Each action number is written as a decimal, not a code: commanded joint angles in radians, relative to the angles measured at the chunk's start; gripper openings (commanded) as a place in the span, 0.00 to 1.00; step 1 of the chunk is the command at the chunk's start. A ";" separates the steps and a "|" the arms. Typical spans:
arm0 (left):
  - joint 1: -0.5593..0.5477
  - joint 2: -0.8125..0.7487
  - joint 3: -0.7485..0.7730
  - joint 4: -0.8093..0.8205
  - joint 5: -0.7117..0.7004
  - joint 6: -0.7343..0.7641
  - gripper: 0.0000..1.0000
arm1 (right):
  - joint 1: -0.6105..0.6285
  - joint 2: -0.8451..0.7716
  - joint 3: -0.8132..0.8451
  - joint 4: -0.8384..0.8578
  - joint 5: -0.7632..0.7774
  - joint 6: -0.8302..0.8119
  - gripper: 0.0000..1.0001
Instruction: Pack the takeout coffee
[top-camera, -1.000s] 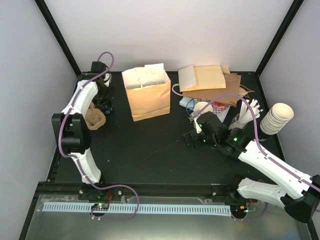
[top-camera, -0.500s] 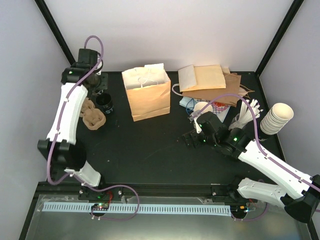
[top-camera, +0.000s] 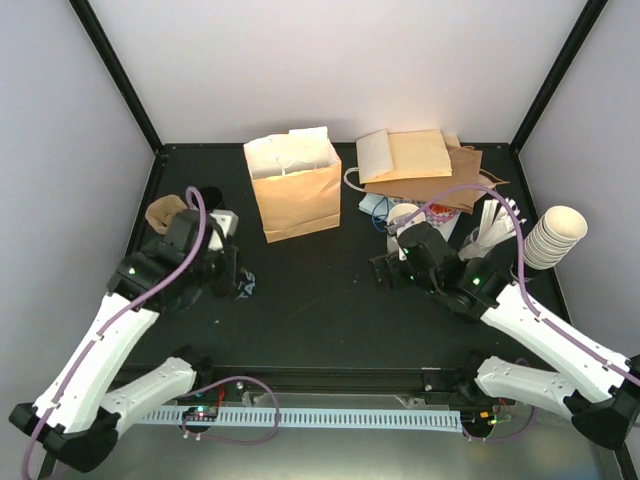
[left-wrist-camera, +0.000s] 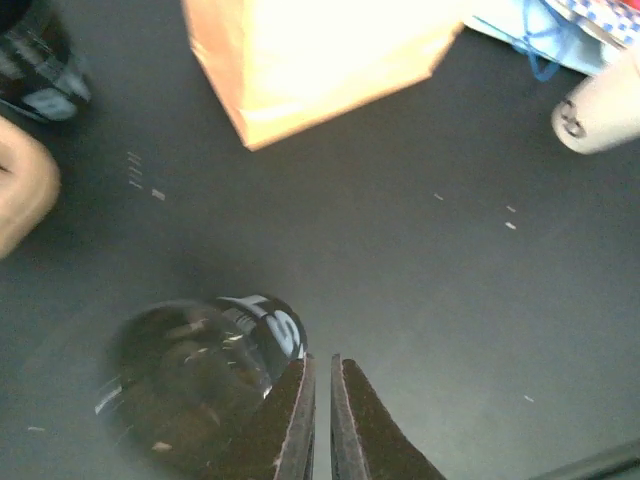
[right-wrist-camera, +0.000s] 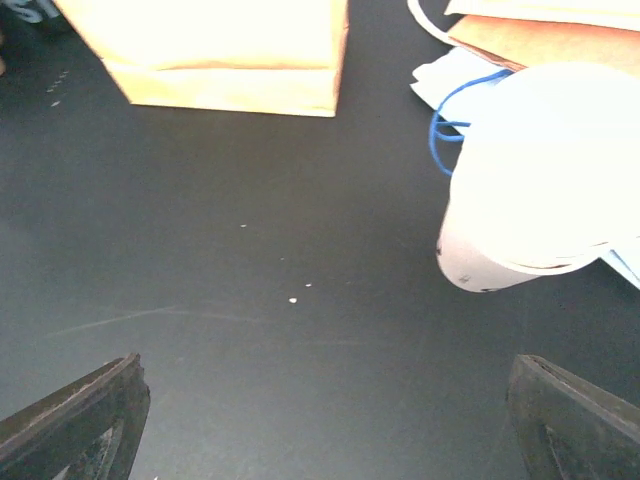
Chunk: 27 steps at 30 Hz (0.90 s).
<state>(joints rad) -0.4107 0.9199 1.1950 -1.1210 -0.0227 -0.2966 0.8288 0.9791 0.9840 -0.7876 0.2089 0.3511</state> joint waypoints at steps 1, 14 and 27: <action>-0.202 -0.041 -0.136 0.125 0.038 -0.241 0.08 | -0.003 0.043 0.038 0.014 0.147 0.047 1.00; -0.539 0.135 -0.121 0.175 -0.244 -0.324 0.26 | -0.005 0.100 0.048 0.023 0.070 0.074 1.00; -0.407 0.010 -0.186 -0.104 -0.353 -0.576 0.99 | -0.004 0.136 0.054 0.071 -0.082 0.021 1.00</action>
<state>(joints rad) -0.8722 0.9771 1.0313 -1.0733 -0.3191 -0.7044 0.8280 1.1042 1.0355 -0.7589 0.1680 0.3897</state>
